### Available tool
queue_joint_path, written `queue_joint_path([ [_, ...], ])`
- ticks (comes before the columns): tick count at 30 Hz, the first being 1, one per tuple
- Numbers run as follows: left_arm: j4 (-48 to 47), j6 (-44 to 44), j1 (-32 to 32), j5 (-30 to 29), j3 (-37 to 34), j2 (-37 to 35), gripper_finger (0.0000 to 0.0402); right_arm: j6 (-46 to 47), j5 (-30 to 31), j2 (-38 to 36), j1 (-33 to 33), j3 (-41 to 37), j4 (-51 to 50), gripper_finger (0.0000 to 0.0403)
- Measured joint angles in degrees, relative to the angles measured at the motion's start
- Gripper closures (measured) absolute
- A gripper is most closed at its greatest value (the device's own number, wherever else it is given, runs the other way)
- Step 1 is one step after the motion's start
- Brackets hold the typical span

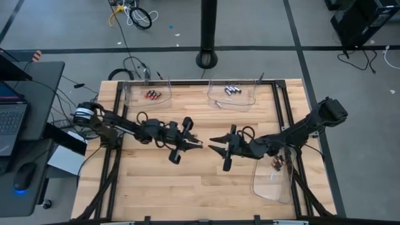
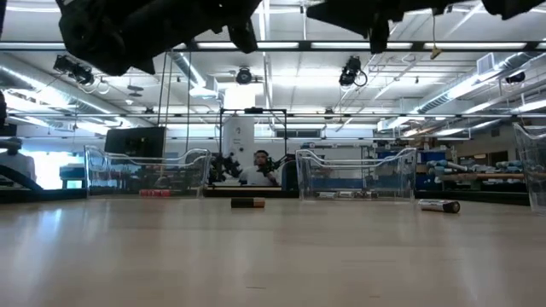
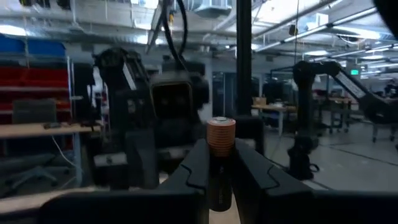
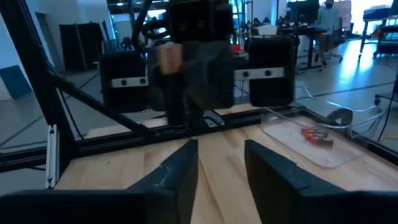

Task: Sort batteries
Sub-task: Put the brown battery into the bottom right transparent bin

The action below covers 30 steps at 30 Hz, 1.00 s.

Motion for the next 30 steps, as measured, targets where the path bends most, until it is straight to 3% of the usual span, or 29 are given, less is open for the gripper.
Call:
queue_joint_path([
  [6, -1.0, 0.2, 0.4, 1.2, 1.3, 1.1, 0.0358, 0.1, -2.3, 3.3, 0.1, 4.7, -0.4, 0.0234],
  [15, -2.1, 0.2, 0.5, 1.8, 2.0, 1.6, 0.0358, -0.1, -2.3, 5.0, -0.3, 8.1, -5.6, 0.0239],
  [19, -2.3, 0.3, 0.5, 1.7, 2.0, 1.5, 0.0358, -0.1, -2.3, 5.0, -0.8, 8.4, -5.7, 0.0264],
  [25, -2.6, 0.3, 0.6, 1.2, 2.0, 1.5, 0.0358, -0.4, -2.6, 5.0, -1.3, 8.4, -7.4, 0.0347],
  [30, -3.1, 0.4, 0.6, 0.7, 2.0, 1.5, 0.0358, -1.6, -2.2, 5.0, -1.2, 8.4, -7.5, 0.0347],
])
